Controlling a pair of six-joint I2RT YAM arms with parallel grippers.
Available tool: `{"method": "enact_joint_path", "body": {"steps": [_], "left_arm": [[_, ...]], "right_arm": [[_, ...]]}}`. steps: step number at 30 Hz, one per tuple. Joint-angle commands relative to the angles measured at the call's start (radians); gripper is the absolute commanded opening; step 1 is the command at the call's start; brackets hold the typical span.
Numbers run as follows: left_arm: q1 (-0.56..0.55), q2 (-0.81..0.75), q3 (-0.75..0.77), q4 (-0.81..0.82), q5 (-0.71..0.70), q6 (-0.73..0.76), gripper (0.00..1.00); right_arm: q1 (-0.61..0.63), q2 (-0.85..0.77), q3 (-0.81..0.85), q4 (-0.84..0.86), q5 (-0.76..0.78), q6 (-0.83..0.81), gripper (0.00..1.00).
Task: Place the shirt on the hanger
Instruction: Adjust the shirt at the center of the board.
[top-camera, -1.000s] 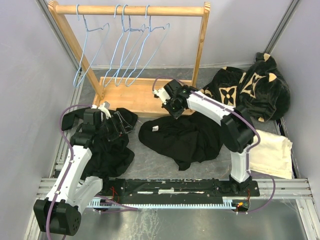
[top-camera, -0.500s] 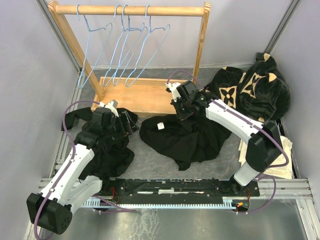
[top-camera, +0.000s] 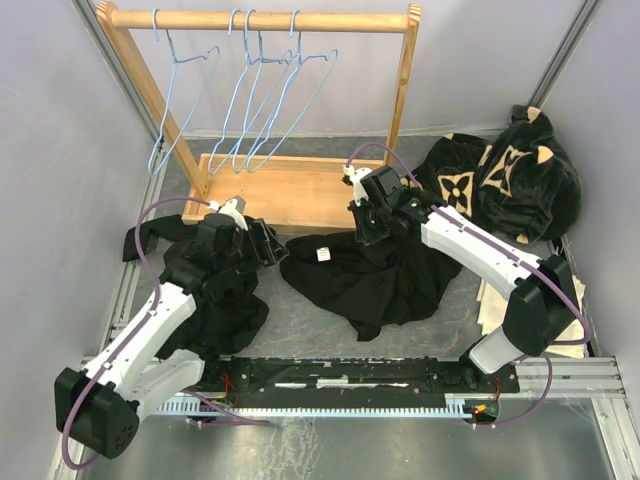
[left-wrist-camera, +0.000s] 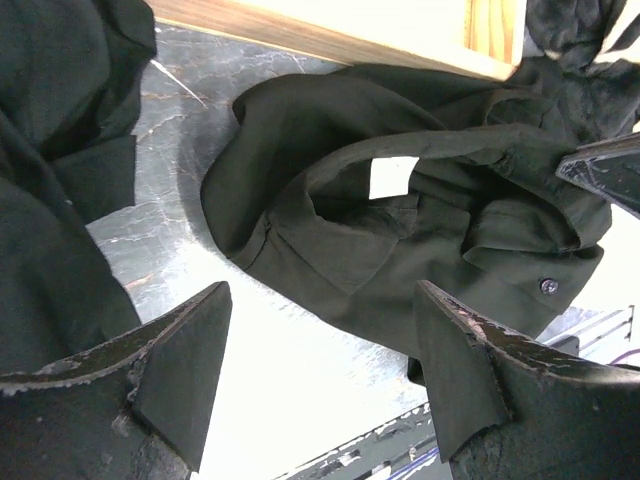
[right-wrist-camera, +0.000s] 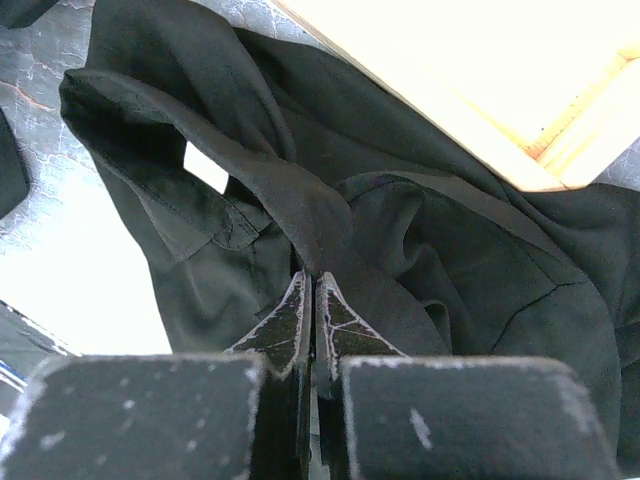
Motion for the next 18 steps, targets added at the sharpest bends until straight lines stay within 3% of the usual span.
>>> {"method": "enact_joint_path", "body": {"steps": [1,7,11,18], "left_arm": [[-0.076,0.042,-0.016,0.094,-0.089,-0.054,0.79],[-0.128,0.112,-0.039,0.133,-0.217,-0.114,0.78],[-0.144,0.182,-0.057,0.254,-0.210,-0.176,0.78],[-0.165,0.282,-0.037,0.309,-0.240,-0.213,0.74]], "right_arm": [[-0.003,-0.036,0.019,0.032,0.010,0.044,0.00],[-0.003,-0.050,0.015,0.039,0.022,0.053,0.00],[-0.003,-0.039,0.023,0.032,0.005,0.055,0.00],[-0.003,-0.044,0.020,0.036,-0.004,0.063,0.00]]}}
